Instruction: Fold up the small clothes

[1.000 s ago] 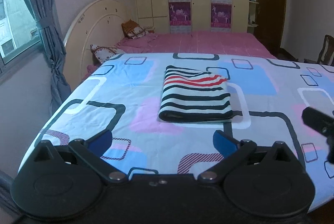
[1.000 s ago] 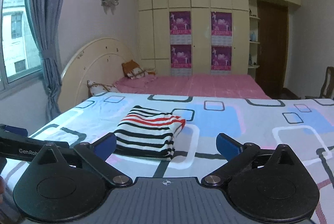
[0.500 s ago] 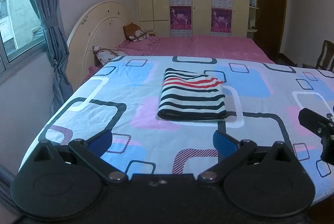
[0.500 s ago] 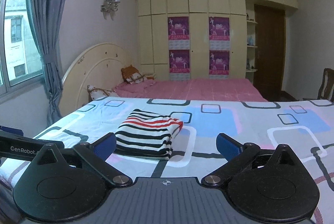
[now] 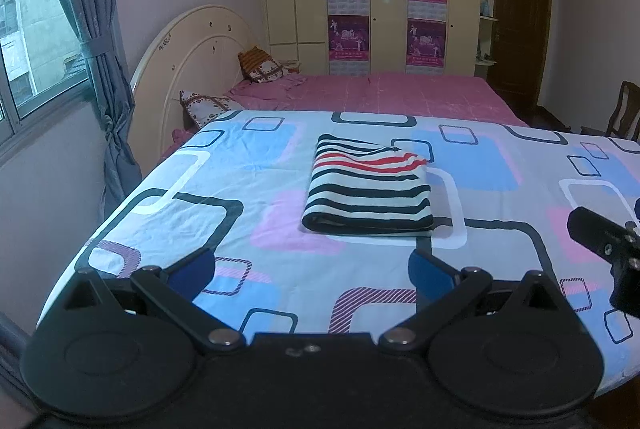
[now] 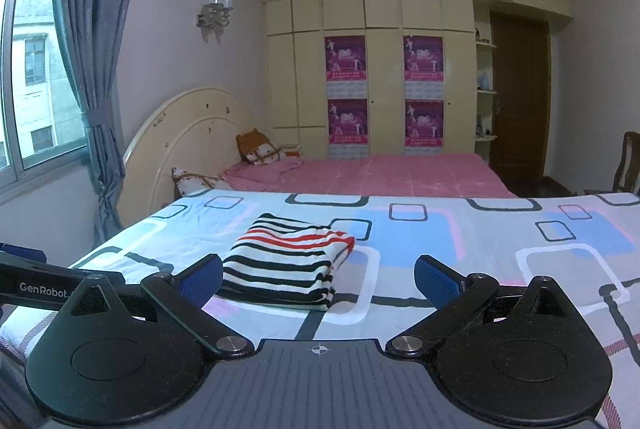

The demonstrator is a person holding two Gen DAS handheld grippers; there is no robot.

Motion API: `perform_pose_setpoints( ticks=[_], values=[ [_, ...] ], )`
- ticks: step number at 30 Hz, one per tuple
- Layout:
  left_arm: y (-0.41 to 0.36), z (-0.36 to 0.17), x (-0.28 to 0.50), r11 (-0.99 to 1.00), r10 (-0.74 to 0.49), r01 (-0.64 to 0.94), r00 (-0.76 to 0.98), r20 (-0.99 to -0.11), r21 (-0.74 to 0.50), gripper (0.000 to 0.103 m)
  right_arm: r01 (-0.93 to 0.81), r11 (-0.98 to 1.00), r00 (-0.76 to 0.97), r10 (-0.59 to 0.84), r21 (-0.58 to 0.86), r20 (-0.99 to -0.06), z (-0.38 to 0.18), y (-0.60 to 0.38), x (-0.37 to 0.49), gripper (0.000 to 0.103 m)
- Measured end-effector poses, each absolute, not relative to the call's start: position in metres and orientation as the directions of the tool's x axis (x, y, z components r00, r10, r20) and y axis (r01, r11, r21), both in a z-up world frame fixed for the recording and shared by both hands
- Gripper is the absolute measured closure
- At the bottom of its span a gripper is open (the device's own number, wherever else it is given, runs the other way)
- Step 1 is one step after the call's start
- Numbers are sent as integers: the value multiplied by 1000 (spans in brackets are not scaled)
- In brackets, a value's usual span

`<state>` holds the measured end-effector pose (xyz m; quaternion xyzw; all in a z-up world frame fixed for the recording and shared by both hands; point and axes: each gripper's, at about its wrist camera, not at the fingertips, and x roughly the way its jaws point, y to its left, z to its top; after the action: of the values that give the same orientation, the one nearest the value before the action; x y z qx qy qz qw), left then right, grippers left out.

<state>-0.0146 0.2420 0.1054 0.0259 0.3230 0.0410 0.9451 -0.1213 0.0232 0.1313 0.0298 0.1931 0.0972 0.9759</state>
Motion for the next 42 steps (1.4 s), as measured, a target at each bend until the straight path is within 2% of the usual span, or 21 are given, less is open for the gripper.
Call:
perform_pose_setpoints(
  ticks=[42],
  values=[
    [234,90,14,998,63,-27,758,-650,65,0,-176,979,887,204,105,-414,122,17,-103,2]
  ],
)
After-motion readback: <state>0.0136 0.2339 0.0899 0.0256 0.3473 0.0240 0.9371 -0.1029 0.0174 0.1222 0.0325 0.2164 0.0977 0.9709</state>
